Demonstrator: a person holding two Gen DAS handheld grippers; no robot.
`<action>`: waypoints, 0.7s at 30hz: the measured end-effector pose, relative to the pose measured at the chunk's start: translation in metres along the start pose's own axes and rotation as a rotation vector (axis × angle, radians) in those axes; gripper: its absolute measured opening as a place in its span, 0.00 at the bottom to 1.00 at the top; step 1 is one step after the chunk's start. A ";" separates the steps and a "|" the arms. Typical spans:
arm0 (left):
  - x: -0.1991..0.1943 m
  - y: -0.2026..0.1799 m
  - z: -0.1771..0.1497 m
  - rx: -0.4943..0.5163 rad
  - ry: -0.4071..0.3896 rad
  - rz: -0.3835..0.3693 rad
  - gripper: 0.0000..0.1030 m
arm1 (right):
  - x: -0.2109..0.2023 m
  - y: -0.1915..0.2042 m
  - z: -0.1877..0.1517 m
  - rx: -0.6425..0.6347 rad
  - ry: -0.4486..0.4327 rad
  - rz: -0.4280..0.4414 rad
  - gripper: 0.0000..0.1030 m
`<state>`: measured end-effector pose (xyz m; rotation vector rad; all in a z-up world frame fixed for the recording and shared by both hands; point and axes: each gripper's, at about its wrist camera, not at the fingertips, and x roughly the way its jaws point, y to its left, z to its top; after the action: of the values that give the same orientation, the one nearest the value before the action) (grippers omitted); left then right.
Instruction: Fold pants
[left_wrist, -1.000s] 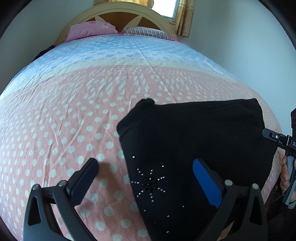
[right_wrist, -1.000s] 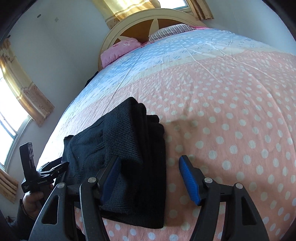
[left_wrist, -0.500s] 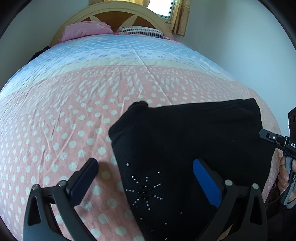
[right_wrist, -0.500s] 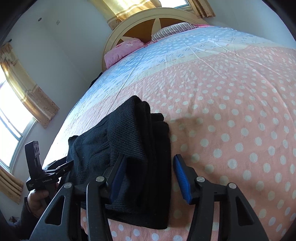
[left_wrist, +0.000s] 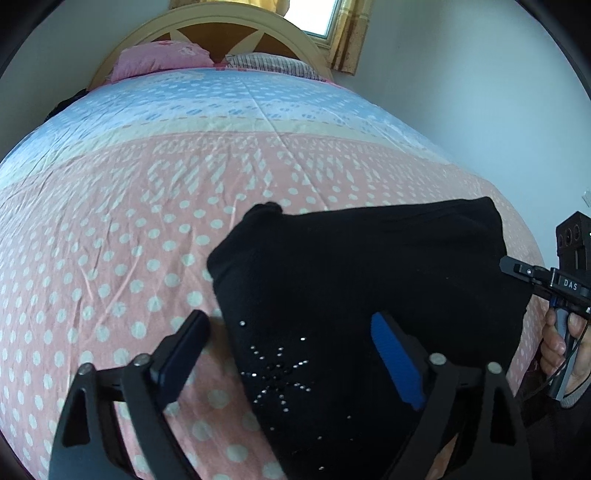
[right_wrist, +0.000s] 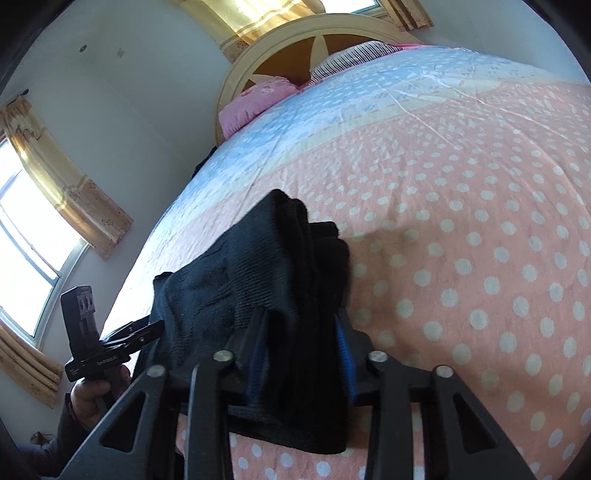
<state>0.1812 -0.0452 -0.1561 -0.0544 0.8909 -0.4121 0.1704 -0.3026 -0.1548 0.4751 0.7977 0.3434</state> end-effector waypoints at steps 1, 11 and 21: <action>-0.001 -0.001 0.000 0.004 -0.003 -0.018 0.73 | -0.001 0.004 -0.001 -0.017 -0.008 -0.003 0.27; -0.014 -0.008 -0.001 0.025 -0.050 -0.037 0.19 | -0.018 0.042 0.004 -0.107 -0.059 -0.021 0.24; -0.062 -0.003 0.004 0.004 -0.152 -0.011 0.18 | -0.011 0.101 0.037 -0.281 -0.036 0.008 0.24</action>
<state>0.1484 -0.0253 -0.1065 -0.0857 0.7406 -0.4141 0.1789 -0.2330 -0.0729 0.2206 0.6999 0.4463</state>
